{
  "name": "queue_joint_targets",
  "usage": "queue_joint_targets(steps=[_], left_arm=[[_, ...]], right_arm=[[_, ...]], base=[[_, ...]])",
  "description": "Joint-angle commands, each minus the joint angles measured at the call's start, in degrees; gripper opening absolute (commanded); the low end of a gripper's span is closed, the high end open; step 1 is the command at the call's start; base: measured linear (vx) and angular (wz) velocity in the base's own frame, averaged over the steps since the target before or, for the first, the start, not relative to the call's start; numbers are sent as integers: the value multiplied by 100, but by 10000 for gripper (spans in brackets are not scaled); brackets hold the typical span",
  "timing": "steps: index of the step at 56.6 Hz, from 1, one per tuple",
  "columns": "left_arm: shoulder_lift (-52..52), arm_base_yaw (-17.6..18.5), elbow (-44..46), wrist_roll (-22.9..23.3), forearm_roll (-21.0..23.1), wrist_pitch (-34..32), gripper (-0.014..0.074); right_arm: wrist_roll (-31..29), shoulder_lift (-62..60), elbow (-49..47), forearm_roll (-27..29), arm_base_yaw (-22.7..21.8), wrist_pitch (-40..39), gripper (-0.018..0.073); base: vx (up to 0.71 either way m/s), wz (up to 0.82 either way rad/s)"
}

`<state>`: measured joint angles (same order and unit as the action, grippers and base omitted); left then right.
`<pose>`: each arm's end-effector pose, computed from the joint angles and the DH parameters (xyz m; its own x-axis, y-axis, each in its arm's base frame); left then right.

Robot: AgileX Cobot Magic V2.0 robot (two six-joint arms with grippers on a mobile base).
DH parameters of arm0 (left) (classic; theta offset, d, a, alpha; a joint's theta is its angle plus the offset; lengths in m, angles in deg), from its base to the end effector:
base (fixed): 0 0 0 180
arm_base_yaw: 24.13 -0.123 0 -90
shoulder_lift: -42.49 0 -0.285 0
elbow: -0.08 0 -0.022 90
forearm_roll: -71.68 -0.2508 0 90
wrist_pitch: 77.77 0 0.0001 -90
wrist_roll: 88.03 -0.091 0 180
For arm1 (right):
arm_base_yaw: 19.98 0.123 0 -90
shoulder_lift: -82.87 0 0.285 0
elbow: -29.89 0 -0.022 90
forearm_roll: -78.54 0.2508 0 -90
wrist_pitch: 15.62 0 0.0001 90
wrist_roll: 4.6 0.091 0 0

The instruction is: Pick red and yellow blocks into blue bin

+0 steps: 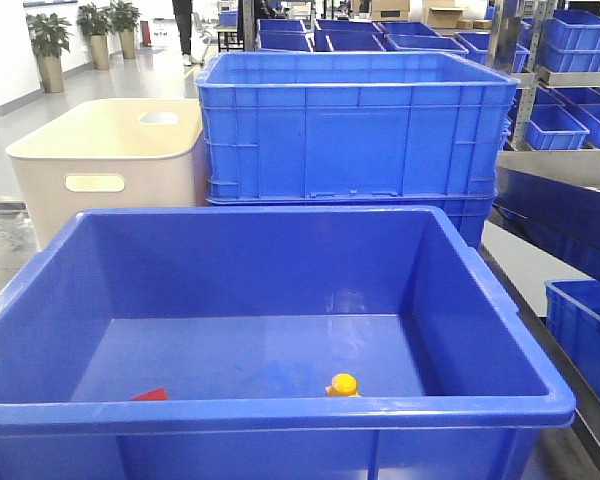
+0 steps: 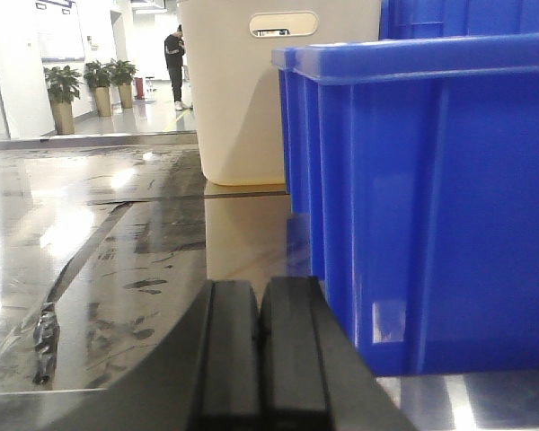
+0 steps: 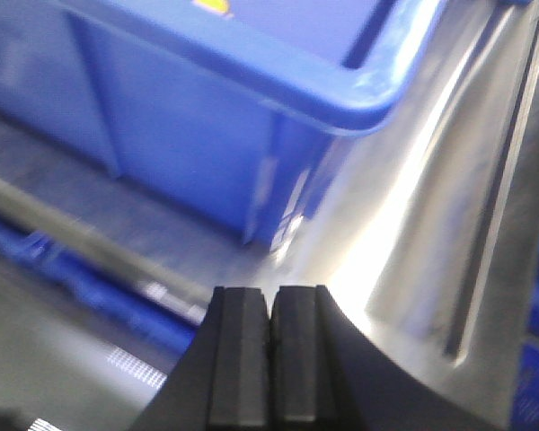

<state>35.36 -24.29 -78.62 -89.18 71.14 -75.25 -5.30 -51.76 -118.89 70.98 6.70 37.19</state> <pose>0.0567 0.0002 0.2011 0.0287 0.0296 -0.9992 -0.0041 0.9996 0.0295 0.1015 0.0403 0.3482 -0.5274 -0.3676 -0.7660 -0.4243 0.8950 -0.1373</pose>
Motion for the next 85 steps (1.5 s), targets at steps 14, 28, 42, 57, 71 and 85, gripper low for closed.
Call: queue_joint_targets(steps=[14,28,42,57,71,85], left_arm=[[95,-10,99,26,54,-480,0],[95,-10,99,26,54,-480,0],[95,-10,99,26,54,-480,0],[95,-10,99,26,54,-480,0],[95,-10,99,26,54,-480,0],[95,-10,99,26,54,-480,0]], right_arm=[[-120,-1816,2191,266,-1971,-3351,-10],[70,-3329,3744,371,-2867,-4021,-10],[70,-3875,4823,390,-3007,-5339,-10],[219,-3871,4812,372,-3007,-5514,-10],[256,-3878,4817,372,-3002,-5939,-10],[170,-3896,4823,215,-2539,-5843,-10]], base=[[0,0],[0,0],[0,0],[0,0],[0,0],[0,0]])
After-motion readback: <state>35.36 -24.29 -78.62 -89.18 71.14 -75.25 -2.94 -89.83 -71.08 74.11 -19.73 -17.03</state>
